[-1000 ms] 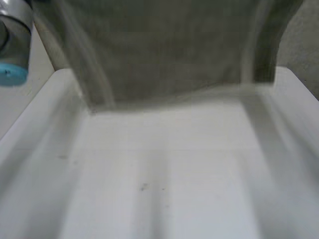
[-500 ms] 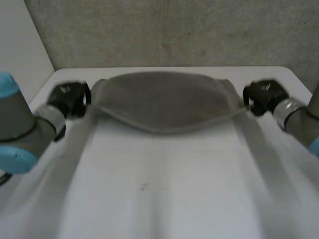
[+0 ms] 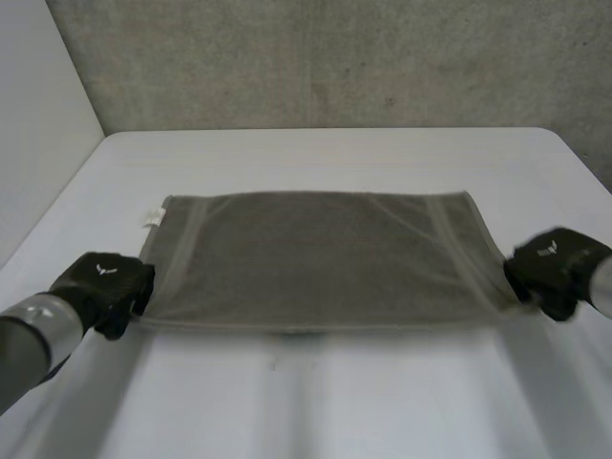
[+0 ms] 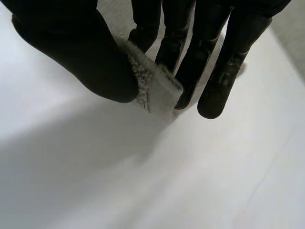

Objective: Fold the towel.

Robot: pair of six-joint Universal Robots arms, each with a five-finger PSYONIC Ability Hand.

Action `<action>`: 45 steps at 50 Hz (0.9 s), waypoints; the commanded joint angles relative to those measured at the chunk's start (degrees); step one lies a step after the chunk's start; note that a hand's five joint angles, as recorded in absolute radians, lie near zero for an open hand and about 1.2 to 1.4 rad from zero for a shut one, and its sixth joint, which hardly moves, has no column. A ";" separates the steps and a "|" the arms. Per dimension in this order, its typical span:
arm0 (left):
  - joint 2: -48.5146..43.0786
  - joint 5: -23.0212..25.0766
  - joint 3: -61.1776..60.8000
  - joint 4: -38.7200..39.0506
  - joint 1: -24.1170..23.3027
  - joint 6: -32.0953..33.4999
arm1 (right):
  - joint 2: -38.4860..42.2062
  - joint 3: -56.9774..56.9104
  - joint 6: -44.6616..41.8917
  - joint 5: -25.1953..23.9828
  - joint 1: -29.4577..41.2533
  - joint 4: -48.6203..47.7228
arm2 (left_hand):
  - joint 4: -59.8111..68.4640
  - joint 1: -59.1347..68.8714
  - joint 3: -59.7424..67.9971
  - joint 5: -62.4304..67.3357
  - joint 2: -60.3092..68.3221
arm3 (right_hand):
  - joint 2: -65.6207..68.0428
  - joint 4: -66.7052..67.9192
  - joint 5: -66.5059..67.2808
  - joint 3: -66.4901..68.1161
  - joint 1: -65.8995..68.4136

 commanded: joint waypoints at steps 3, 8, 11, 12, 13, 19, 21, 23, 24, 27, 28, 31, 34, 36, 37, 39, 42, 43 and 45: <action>8.60 2.64 -1.28 -14.59 -0.02 5.03 | -7.97 3.22 -10.34 -0.60 -5.44 9.63 | 10.25 11.38 10.29 10.69 10.19 | 10.43 10.24 10.61 10.37 0.24; 7.29 4.31 0.21 -9.43 1.20 5.74 | -7.80 3.22 -8.42 -1.65 -5.53 4.47 | 10.25 11.38 10.29 10.69 10.19 | 10.43 10.24 10.61 10.37 0.24; -0.59 4.32 3.54 -1.70 1.56 5.91 | -5.61 2.35 -3.51 -2.09 -5.44 -1.94 | 10.25 11.38 10.29 10.69 10.19 | 10.43 10.24 10.61 10.37 0.24; -0.63 4.32 3.56 -1.67 1.56 5.91 | -5.60 2.34 -3.49 -2.10 -5.44 -1.97 | 10.25 11.38 10.29 10.69 10.19 | 10.43 10.24 10.61 10.37 0.24; -3.16 4.05 5.38 0.51 1.13 5.91 | -2.99 1.30 -1.22 -2.01 -5.27 -5.01 | 10.25 11.38 10.29 10.69 10.19 | 10.43 10.24 10.61 10.37 0.24; -16.77 3.70 17.76 6.41 -0.54 5.21 | 8.35 -6.51 9.15 -1.57 0.34 -15.75 | 10.25 11.38 10.29 10.69 10.19 | 10.43 10.24 10.61 10.37 0.24; -20.02 3.70 21.28 7.46 -1.33 5.21 | 11.98 -9.35 11.01 -0.78 1.77 -17.61 | 10.25 11.38 10.29 10.69 10.19 | 10.43 10.24 10.61 10.37 0.24; -26.62 3.35 28.22 9.49 -2.48 5.21 | 16.29 -13.13 12.77 0.54 2.82 -19.02 | 10.25 11.38 10.29 10.69 10.19 | 10.43 10.24 10.61 10.37 0.24; -26.65 3.35 28.25 9.50 -2.48 5.21 | 20.12 -16.61 14.43 2.37 3.34 -19.89 | 10.25 11.38 10.29 10.69 10.19 | 10.43 10.24 10.61 10.37 0.24; -32.42 2.56 34.90 10.72 -2.75 4.86 | 25.49 -21.97 15.93 5.01 4.40 -21.47 | 10.25 11.38 10.29 10.69 10.19 | 10.43 10.24 10.61 10.37 0.24; -32.45 2.56 34.93 10.73 -2.75 4.86 | 27.43 -24.18 16.46 5.72 5.10 -22.70 | 10.25 11.38 10.29 10.69 10.19 | 10.43 10.24 10.61 10.37 0.24; -38.34 1.15 42.32 11.25 -3.10 4.77 | 30.60 -27.79 16.46 7.30 6.16 -26.38 | 10.25 11.38 10.29 10.69 10.19 | 10.43 10.24 10.61 10.37 0.24; -42.03 0.19 47.15 11.17 -4.15 4.60 | 32.19 -29.55 16.55 9.23 6.42 -29.81 | 10.25 11.38 10.29 10.69 10.19 | 10.43 10.24 10.61 10.37 0.24; -44.22 -0.34 50.13 11.34 -4.50 3.81 | 32.63 -30.17 16.55 10.37 6.51 -31.31 | 10.25 11.38 10.29 10.69 10.19 | 10.43 10.24 10.61 10.37 0.24; -44.23 -0.34 50.14 11.34 -4.50 3.80 | 32.90 -30.79 16.55 11.34 6.69 -32.89 | 10.25 11.38 10.29 10.69 10.19 | 10.43 10.24 10.61 10.37 0.24; -45.71 -0.87 52.24 11.52 -4.59 2.67 | 33.33 -31.31 16.64 11.96 6.69 -34.21 | 10.25 11.38 10.29 10.69 10.19 | 10.43 10.24 10.61 10.37 0.24; -47.03 -1.05 54.17 11.52 -4.68 1.61 | 34.39 -32.81 16.38 12.49 6.69 -35.28 | 10.25 11.38 10.29 10.69 10.19 | 10.43 10.24 10.61 10.37 0.24; -47.04 -1.05 54.18 11.52 -4.68 1.61 | 34.39 -32.81 16.38 12.49 6.69 -35.28 | 10.25 11.38 10.29 10.69 10.19 | 10.43 10.24 10.61 10.37 0.24; -47.39 -1.05 54.80 11.52 -4.77 0.90 | 35.18 -33.60 16.38 12.58 6.69 -35.28 | 10.25 11.38 10.29 10.69 10.19 | 10.43 10.24 10.61 10.37 0.24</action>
